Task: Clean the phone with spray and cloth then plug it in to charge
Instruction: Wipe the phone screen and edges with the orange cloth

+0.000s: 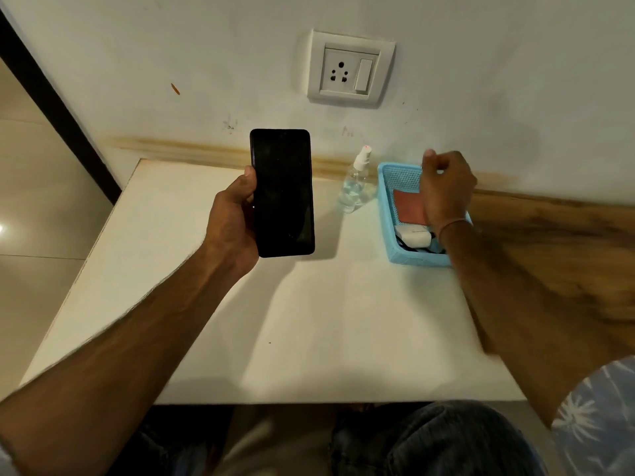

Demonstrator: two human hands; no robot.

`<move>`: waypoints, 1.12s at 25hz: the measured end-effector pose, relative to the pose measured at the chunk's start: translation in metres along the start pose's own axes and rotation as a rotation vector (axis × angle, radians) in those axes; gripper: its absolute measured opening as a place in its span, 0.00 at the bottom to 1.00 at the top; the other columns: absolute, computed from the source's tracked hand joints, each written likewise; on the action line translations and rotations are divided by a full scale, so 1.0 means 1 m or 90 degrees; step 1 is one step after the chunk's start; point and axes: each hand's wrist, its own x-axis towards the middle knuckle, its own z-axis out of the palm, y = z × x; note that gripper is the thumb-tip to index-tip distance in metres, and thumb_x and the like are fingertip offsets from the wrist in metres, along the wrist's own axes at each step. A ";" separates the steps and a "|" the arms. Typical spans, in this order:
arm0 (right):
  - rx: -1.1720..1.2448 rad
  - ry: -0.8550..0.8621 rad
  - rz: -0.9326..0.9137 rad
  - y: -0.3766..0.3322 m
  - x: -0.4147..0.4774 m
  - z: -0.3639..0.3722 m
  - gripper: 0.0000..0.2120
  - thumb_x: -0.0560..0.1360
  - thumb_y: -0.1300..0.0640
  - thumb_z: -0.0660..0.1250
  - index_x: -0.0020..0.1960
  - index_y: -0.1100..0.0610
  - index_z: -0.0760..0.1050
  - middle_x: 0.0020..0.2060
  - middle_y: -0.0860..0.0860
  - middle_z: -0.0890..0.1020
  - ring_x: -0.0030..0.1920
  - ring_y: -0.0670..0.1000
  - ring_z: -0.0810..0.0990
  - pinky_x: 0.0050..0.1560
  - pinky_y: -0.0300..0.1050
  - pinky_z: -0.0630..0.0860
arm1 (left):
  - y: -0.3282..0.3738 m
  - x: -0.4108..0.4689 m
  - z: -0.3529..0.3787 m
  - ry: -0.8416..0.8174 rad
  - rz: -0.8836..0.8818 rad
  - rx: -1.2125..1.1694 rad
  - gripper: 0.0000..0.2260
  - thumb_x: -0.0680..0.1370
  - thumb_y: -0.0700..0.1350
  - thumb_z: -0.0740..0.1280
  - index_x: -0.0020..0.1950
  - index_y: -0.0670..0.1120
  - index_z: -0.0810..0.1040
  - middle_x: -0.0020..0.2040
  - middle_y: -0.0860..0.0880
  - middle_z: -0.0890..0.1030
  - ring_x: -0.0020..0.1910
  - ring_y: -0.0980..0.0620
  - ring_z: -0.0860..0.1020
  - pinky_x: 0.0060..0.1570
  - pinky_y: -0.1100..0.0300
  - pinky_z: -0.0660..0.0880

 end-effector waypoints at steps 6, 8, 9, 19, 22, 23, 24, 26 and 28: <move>-0.333 -0.296 0.108 0.027 0.012 0.002 0.16 0.74 0.53 0.66 0.60 0.57 0.76 0.57 0.58 0.79 0.55 0.61 0.79 0.47 0.49 0.72 | -0.001 0.002 -0.001 -0.004 0.008 -0.007 0.18 0.82 0.55 0.64 0.65 0.45 0.80 0.60 0.44 0.83 0.57 0.40 0.84 0.50 0.46 0.81; -0.373 -0.335 0.111 0.027 0.011 0.004 0.17 0.74 0.51 0.65 0.60 0.57 0.76 0.56 0.58 0.80 0.55 0.61 0.79 0.48 0.51 0.73 | -0.001 0.003 -0.001 -0.003 0.004 -0.008 0.18 0.82 0.55 0.64 0.65 0.45 0.80 0.60 0.44 0.84 0.57 0.40 0.84 0.49 0.46 0.81; -0.390 -0.351 0.108 0.027 0.011 0.006 0.17 0.74 0.49 0.65 0.59 0.58 0.75 0.56 0.59 0.80 0.56 0.61 0.78 0.51 0.52 0.74 | -0.001 0.003 -0.001 -0.003 0.004 -0.009 0.18 0.82 0.55 0.64 0.65 0.45 0.81 0.59 0.44 0.84 0.56 0.41 0.84 0.49 0.45 0.82; -0.397 -0.394 0.101 0.026 0.010 0.009 0.21 0.76 0.46 0.62 0.62 0.60 0.73 0.58 0.62 0.78 0.59 0.64 0.76 0.61 0.60 0.74 | -0.002 0.004 -0.002 0.008 0.007 -0.006 0.17 0.82 0.55 0.64 0.62 0.46 0.82 0.58 0.44 0.84 0.56 0.41 0.84 0.50 0.45 0.81; -0.392 -0.383 0.103 0.026 0.009 0.009 0.22 0.77 0.47 0.62 0.63 0.61 0.72 0.60 0.62 0.77 0.60 0.64 0.75 0.62 0.60 0.73 | -0.002 0.004 -0.002 0.011 0.006 -0.006 0.18 0.82 0.55 0.64 0.65 0.45 0.81 0.60 0.43 0.83 0.57 0.40 0.84 0.51 0.44 0.81; -0.394 -0.375 0.101 0.025 0.009 0.010 0.22 0.77 0.47 0.62 0.64 0.61 0.71 0.62 0.62 0.76 0.61 0.64 0.75 0.62 0.60 0.73 | -0.002 0.004 -0.001 0.011 0.006 -0.005 0.18 0.82 0.55 0.63 0.65 0.45 0.80 0.60 0.43 0.83 0.57 0.40 0.84 0.51 0.45 0.81; -0.392 -0.368 0.100 0.025 0.009 0.010 0.22 0.78 0.47 0.61 0.65 0.61 0.71 0.63 0.62 0.75 0.62 0.63 0.74 0.63 0.60 0.72 | -0.002 0.004 -0.001 0.011 0.007 -0.003 0.18 0.82 0.55 0.63 0.65 0.45 0.80 0.60 0.43 0.83 0.57 0.40 0.84 0.51 0.45 0.81; -0.387 -0.371 0.105 0.025 0.009 0.013 0.23 0.78 0.46 0.60 0.66 0.61 0.70 0.64 0.62 0.75 0.63 0.64 0.73 0.64 0.60 0.71 | -0.002 0.004 -0.001 0.011 0.008 0.000 0.18 0.83 0.55 0.63 0.64 0.46 0.81 0.58 0.44 0.83 0.56 0.41 0.84 0.51 0.45 0.81; -0.398 -0.381 0.119 0.025 0.009 0.017 0.26 0.78 0.44 0.59 0.67 0.61 0.70 0.65 0.63 0.74 0.64 0.65 0.72 0.66 0.61 0.69 | -0.002 0.004 0.000 0.015 0.015 0.003 0.16 0.83 0.55 0.63 0.62 0.46 0.82 0.56 0.45 0.84 0.54 0.41 0.85 0.49 0.45 0.81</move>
